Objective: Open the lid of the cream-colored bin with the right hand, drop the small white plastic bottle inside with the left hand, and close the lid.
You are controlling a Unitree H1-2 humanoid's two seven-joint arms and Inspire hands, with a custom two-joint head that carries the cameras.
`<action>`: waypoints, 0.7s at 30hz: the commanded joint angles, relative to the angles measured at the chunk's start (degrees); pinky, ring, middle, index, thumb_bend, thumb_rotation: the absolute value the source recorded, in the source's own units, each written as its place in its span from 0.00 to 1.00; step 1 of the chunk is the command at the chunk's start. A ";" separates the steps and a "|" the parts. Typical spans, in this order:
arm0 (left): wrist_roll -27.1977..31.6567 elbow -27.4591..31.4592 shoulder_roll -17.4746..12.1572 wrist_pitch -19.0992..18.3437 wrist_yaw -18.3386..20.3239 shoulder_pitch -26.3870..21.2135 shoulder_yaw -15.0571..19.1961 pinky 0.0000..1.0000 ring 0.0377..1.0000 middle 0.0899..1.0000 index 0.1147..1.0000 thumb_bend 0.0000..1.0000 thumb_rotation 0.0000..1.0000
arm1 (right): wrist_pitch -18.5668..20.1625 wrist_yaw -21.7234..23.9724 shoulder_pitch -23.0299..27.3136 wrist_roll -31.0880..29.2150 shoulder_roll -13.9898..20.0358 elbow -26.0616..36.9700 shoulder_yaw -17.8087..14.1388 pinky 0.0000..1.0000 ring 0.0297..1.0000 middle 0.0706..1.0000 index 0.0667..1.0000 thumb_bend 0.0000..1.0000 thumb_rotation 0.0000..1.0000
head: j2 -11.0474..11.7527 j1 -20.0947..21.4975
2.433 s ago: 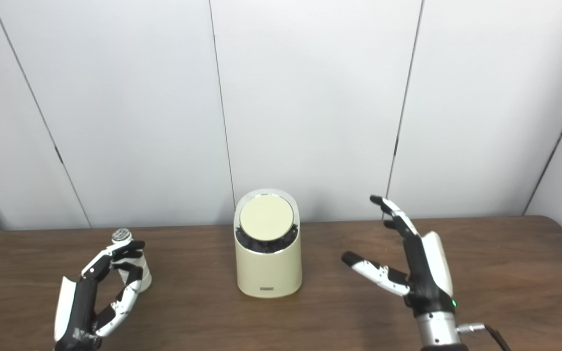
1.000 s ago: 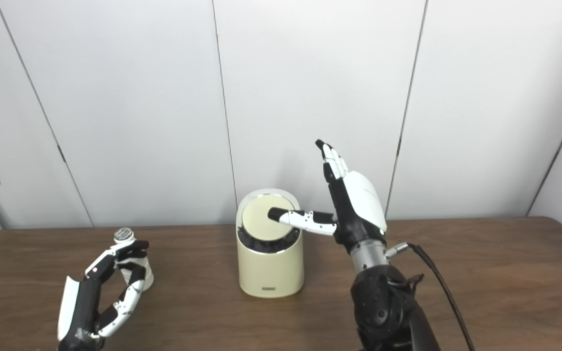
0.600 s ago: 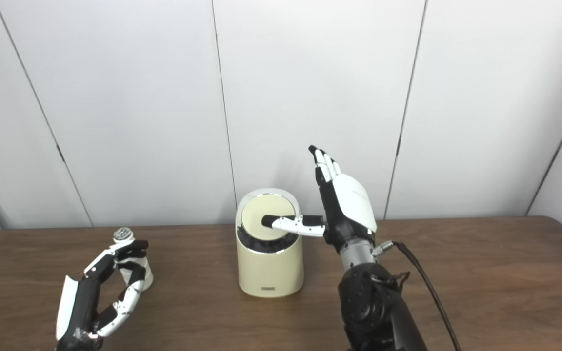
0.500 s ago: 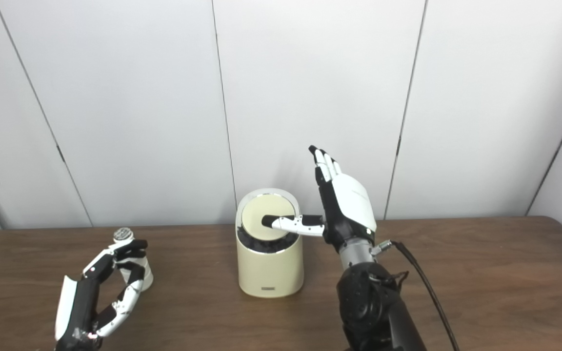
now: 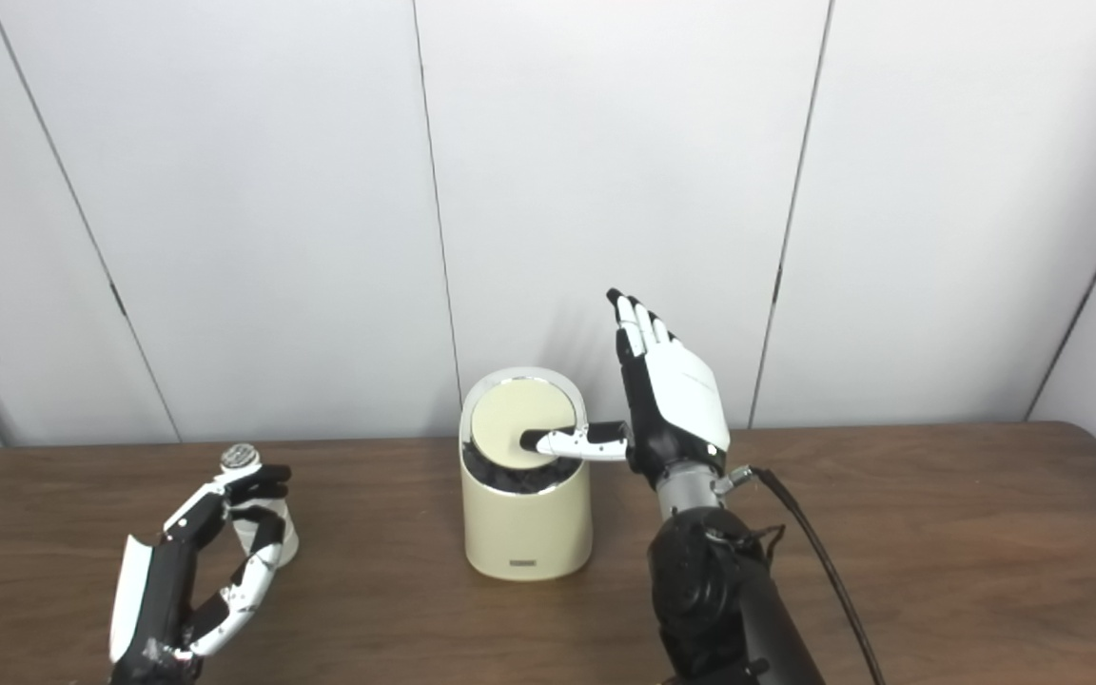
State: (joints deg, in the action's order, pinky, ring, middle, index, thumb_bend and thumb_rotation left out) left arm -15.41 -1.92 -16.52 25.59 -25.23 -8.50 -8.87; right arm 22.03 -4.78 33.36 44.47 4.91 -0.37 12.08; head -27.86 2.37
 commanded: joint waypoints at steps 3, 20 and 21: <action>-0.37 2.14 -0.32 1.32 -0.30 -0.91 0.57 0.57 0.67 0.69 0.67 0.26 0.37 | -1.13 -1.76 3.36 1.38 0.15 0.84 0.39 1.00 1.00 1.00 1.00 1.00 0.41 | -0.03 -0.01; -0.50 2.58 0.14 1.32 0.02 -0.86 0.84 0.58 0.67 0.69 0.67 0.26 0.38 | -0.20 -1.77 4.24 3.49 -0.12 -0.79 1.81 1.00 1.00 1.00 1.00 1.00 0.39 | -0.26 -0.23; -0.69 2.60 0.15 1.32 -0.06 -0.87 0.85 0.58 0.67 0.69 0.67 0.26 0.37 | 0.14 -1.52 4.25 3.64 -0.09 -0.84 1.94 1.00 1.00 1.00 1.00 1.00 0.39 | -0.30 -0.20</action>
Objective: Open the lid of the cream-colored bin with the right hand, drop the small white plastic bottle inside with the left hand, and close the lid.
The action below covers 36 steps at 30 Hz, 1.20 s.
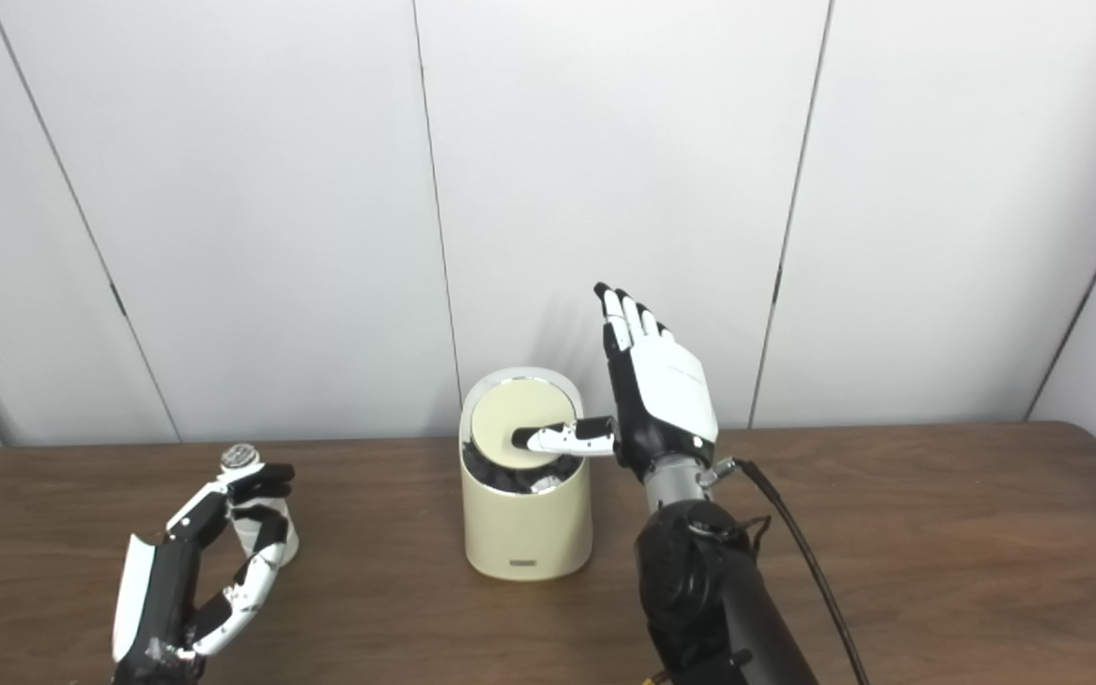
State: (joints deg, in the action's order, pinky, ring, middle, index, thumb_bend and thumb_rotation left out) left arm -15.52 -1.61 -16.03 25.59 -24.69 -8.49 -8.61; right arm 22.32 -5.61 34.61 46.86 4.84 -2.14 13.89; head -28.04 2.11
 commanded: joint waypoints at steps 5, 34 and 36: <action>-0.80 2.00 -0.22 1.33 -0.59 -1.08 0.64 0.57 0.67 0.69 0.67 0.25 0.38 | 1.66 -0.03 2.70 2.51 -0.12 0.26 1.09 1.00 1.00 1.00 1.00 1.00 0.41 | 0.07 0.06; -1.38 2.09 0.45 1.33 -0.41 -1.27 1.06 0.57 0.66 0.69 0.67 0.26 0.39 | 1.95 1.31 1.88 2.73 0.86 -0.06 2.06 1.00 1.00 1.00 1.00 0.99 0.30 | -0.28 0.20; -1.26 2.03 0.55 1.33 -0.30 -1.31 1.13 0.57 0.66 0.69 0.67 0.26 0.39 | 1.71 1.75 1.73 1.48 0.65 0.41 1.59 1.00 1.00 1.00 1.00 0.97 0.41 | -0.18 0.21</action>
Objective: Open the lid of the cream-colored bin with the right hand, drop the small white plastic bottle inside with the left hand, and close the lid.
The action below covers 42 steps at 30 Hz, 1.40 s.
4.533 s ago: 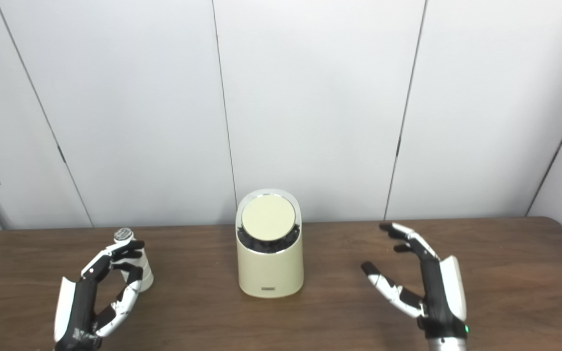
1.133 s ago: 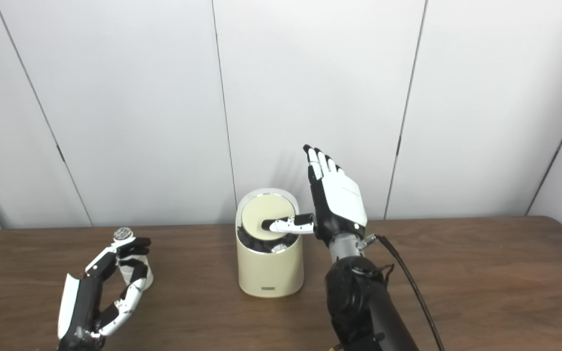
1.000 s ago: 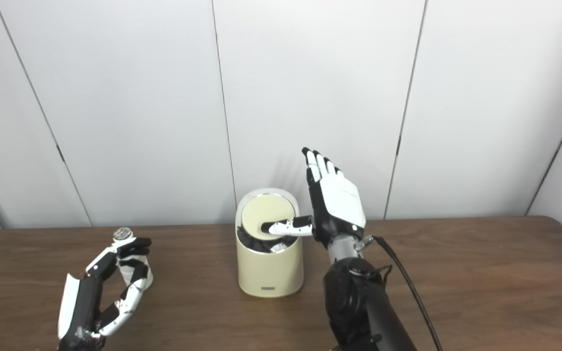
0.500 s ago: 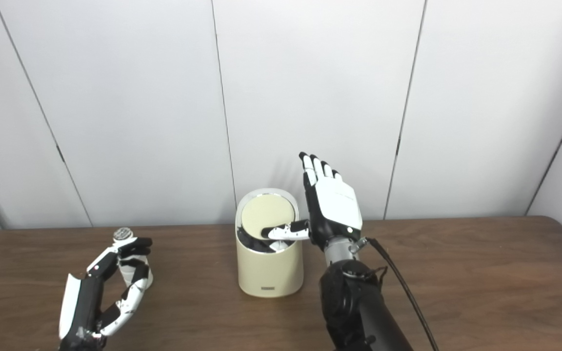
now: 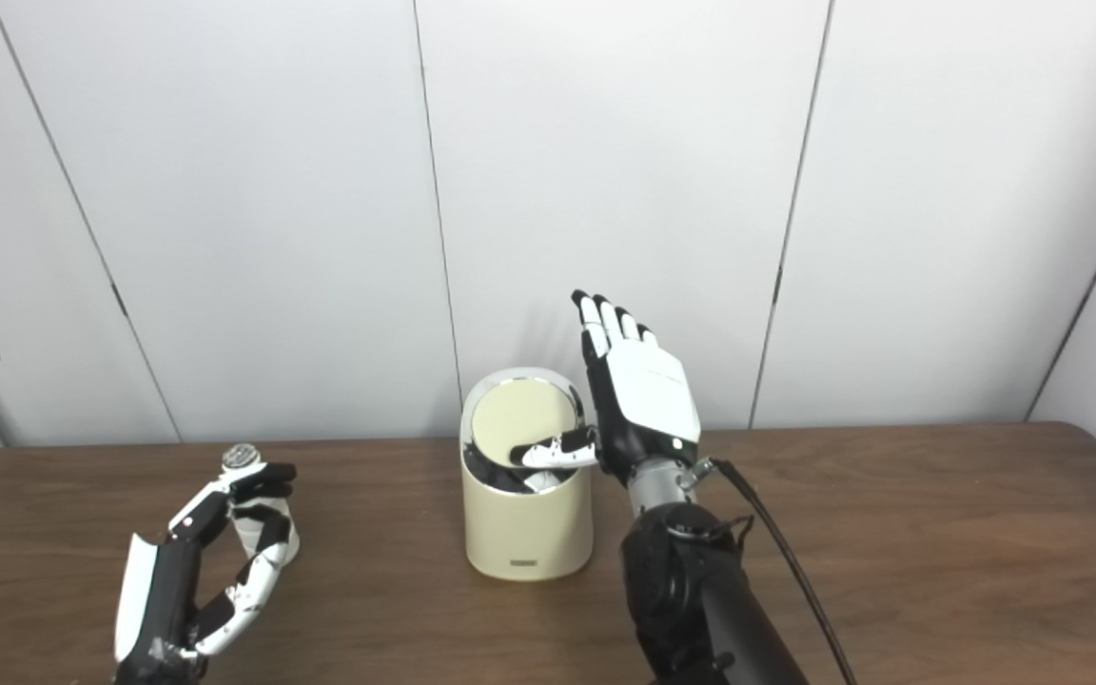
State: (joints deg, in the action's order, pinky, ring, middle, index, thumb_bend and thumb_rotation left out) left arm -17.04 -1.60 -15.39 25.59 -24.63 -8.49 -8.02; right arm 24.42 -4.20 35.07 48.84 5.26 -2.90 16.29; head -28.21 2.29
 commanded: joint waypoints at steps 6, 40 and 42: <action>0.16 1.79 -0.23 1.32 -0.56 -1.47 0.33 0.57 0.67 0.69 0.67 0.25 0.38 | -3.05 4.07 0.02 -18.35 -3.09 3.38 -8.59 0.99 1.00 1.00 1.00 0.81 0.80 | 0.17 0.17; 1.72 1.30 -0.85 1.33 -0.33 -1.55 0.30 0.58 0.67 0.69 0.67 0.26 0.35 | -32.91 -8.01 -18.13 -29.55 -1.79 10.36 -18.58 0.59 0.68 0.70 0.66 0.36 0.23 | 0.76 -0.11; 1.45 1.26 -0.97 1.33 -0.53 -1.55 0.38 0.58 0.67 0.69 0.67 0.25 0.34 | -36.79 -10.06 -19.27 -27.41 -0.37 8.99 -18.84 0.55 0.65 0.68 0.65 0.36 0.22 | 0.64 0.02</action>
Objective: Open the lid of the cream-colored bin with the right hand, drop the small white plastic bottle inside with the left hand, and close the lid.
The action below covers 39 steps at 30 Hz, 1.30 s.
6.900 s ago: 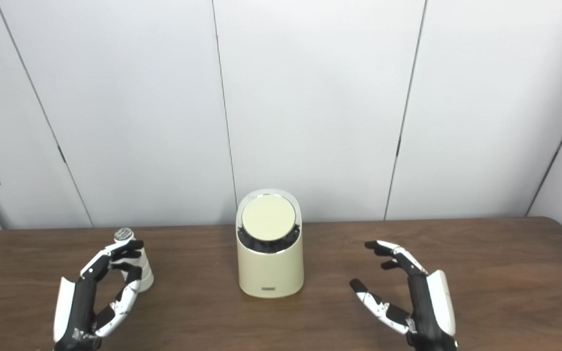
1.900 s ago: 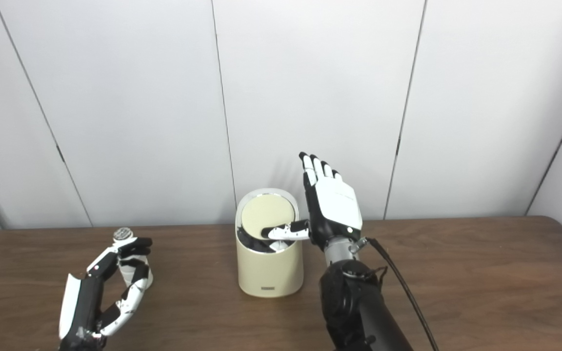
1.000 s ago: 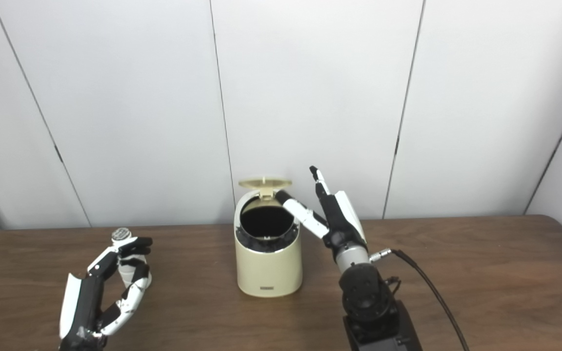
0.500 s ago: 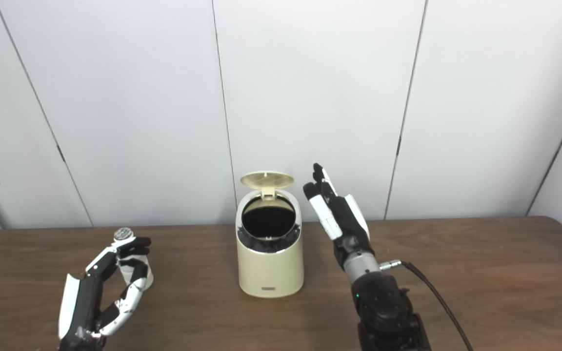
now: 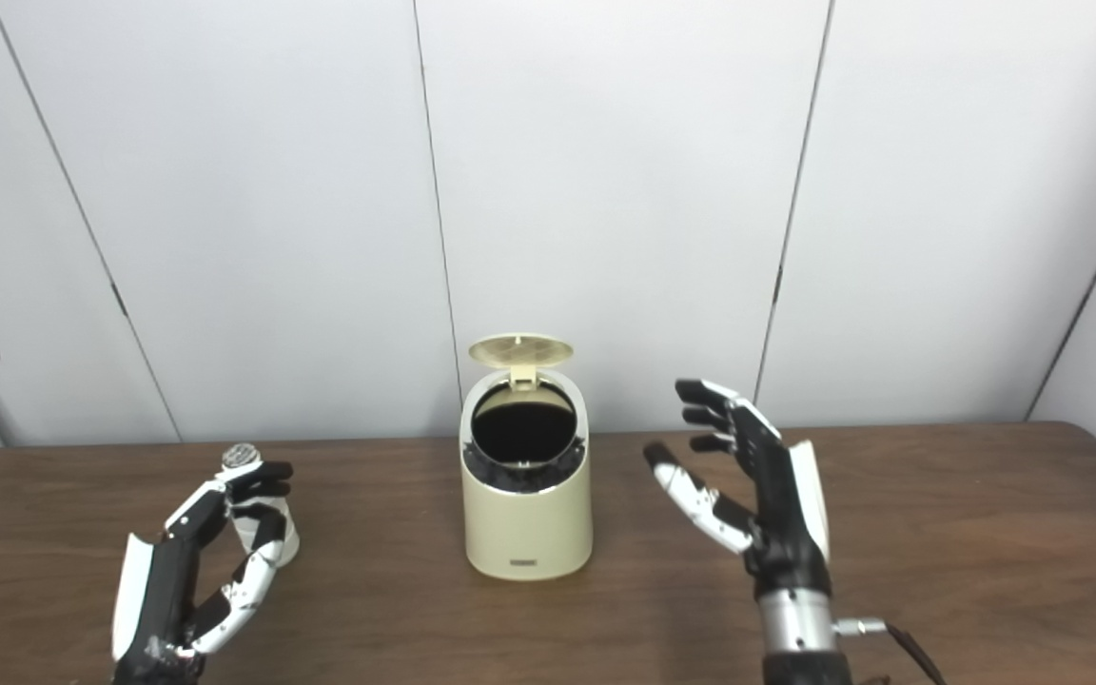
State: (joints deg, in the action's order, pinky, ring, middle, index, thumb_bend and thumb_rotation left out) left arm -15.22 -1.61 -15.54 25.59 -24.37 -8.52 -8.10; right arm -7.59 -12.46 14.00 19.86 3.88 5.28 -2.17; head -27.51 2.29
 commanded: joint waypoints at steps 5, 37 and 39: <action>-0.60 1.06 -1.16 1.32 -0.94 -1.63 0.63 0.57 0.67 0.70 0.67 0.25 0.35 | -15.33 -2.07 -1.84 -5.11 2.02 -3.84 -0.89 0.60 0.69 0.71 0.69 0.34 0.39 | -0.10 0.34; 11.45 19.41 -1.22 -16.35 7.99 -11.00 21.75 0.64 0.73 0.75 0.75 0.73 0.50 | -18.80 -2.49 -3.00 -3.53 2.46 -8.66 -1.36 0.65 0.74 0.75 0.72 0.27 0.35 | 2.28 -2.30; 11.24 15.66 -2.87 -16.06 8.00 -12.23 24.21 0.67 0.75 0.76 0.75 0.73 0.49 | -18.60 -2.39 -2.99 -3.82 2.61 -8.95 -1.54 0.65 0.74 0.76 0.72 0.29 0.36 | 2.28 -2.22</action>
State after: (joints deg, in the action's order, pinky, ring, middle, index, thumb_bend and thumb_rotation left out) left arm -4.05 15.35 -15.87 9.46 -16.19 -18.10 14.53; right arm -23.64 -14.48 9.07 16.17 5.45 -4.50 -3.22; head -25.14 0.09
